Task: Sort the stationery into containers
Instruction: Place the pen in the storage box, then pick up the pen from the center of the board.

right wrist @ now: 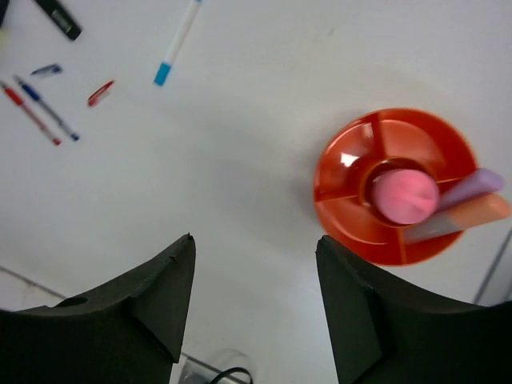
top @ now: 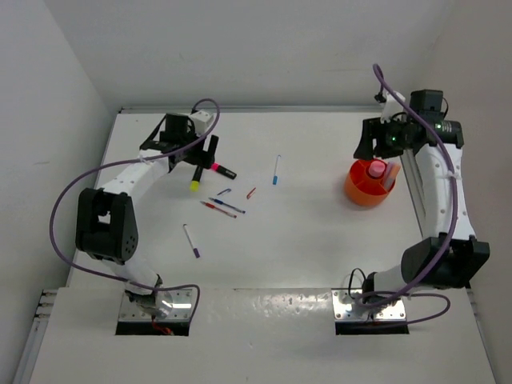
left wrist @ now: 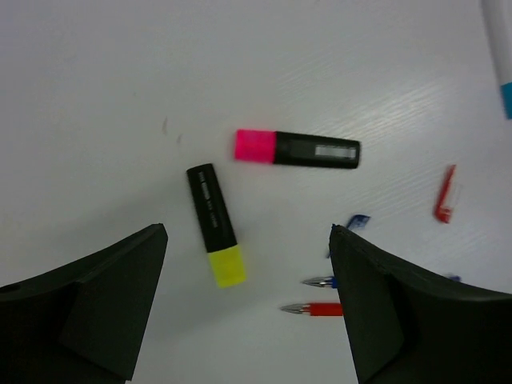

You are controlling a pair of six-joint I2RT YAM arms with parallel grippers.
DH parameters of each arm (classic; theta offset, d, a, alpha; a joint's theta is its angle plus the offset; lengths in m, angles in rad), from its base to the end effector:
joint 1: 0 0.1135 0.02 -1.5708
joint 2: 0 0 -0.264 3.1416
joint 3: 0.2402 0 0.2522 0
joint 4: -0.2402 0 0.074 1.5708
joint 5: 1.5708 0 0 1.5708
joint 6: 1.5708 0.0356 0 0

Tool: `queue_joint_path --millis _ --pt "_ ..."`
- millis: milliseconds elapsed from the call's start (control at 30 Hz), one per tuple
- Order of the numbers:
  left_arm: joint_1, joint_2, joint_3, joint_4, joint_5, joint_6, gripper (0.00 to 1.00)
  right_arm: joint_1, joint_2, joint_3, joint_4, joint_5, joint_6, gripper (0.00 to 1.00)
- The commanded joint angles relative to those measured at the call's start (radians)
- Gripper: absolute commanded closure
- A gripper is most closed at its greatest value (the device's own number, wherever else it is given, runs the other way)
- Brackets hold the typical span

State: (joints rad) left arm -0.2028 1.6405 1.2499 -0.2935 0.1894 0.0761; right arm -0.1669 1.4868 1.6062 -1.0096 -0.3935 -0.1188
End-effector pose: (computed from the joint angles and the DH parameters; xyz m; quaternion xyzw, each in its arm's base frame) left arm 0.3632 -0.0815 0.2702 0.1652 0.8849 -0.1123 0.4208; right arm 0.2993 -0.0366 0.3823 -0.0430 0.9258 0.1358 0.3502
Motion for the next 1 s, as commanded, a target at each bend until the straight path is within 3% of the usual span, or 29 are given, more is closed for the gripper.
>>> queue_joint_path --millis 0,33,167,333,467,833,967 --pt "0.023 0.03 0.005 -0.035 -0.16 -0.032 0.12 0.043 -0.043 -0.103 0.068 -0.053 0.07 0.39" --pt "0.026 0.065 0.012 -0.051 -0.183 -0.053 0.17 0.056 -0.052 -0.133 0.071 -0.054 0.079 0.39" --pt "0.048 0.151 0.042 -0.049 -0.26 -0.065 0.24 0.076 -0.066 -0.182 0.071 -0.068 0.085 0.39" --pt "0.057 0.28 0.136 -0.061 -0.268 -0.102 0.29 0.083 -0.074 -0.203 0.068 -0.077 0.084 0.4" --pt "0.06 0.372 0.216 -0.117 -0.275 -0.11 0.41 0.084 -0.076 -0.213 0.06 -0.076 0.08 0.39" --pt "0.071 0.53 0.348 -0.183 -0.26 -0.116 0.46 0.106 -0.059 -0.21 0.055 -0.077 0.08 0.39" --pt "0.083 0.533 0.35 -0.203 -0.225 -0.136 0.59 0.124 -0.053 -0.2 0.049 -0.079 0.084 0.4"
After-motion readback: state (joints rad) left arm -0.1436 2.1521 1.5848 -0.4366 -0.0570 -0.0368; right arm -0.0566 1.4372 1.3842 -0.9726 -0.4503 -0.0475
